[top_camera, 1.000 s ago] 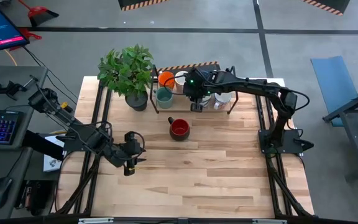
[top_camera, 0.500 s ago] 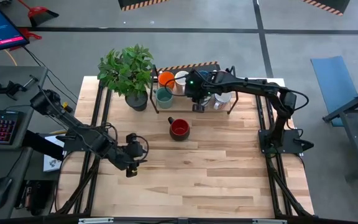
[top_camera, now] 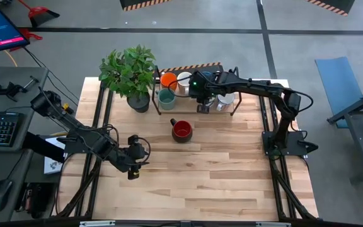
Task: Place coffee mugs
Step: Put the patterned blue mug on the shelf, then put the black mug on the shelf
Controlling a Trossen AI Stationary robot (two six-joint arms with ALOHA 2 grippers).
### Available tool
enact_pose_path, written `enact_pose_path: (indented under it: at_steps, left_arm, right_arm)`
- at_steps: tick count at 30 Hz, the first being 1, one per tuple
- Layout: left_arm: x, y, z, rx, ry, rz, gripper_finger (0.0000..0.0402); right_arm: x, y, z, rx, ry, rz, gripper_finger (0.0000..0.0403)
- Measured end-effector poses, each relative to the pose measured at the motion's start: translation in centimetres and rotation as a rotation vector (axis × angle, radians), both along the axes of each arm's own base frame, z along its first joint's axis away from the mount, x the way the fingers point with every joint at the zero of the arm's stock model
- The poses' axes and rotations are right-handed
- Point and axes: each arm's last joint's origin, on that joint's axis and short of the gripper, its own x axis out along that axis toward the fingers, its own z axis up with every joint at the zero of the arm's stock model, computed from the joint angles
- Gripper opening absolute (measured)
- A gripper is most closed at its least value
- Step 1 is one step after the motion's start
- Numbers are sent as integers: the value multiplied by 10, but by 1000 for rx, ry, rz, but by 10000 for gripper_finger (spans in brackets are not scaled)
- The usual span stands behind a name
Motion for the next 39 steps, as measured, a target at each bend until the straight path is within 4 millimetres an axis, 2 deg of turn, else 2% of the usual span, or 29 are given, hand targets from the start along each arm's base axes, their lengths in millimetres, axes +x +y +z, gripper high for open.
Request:
enact_pose_path:
  at_steps: [24, 31, 35, 39]
  left_arm:
    - [0, 0, 0, -17, 2, 8, 172]
    - [0, 0, 0, -17, 3, 8, 172]
    - [0, 0, 0, -17, 3, 8, 172]
    - [0, 0, 0, -16, 3, 7, 172]
  right_arm:
    - [-4, -1, -1, -22, 47, -24, 71]
    - [4, -4, 3, -48, -41, 3, 71]
    - [11, 0, 6, 24, -134, 64, 71]
    - [12, 14, 7, 110, -121, 110, 71]
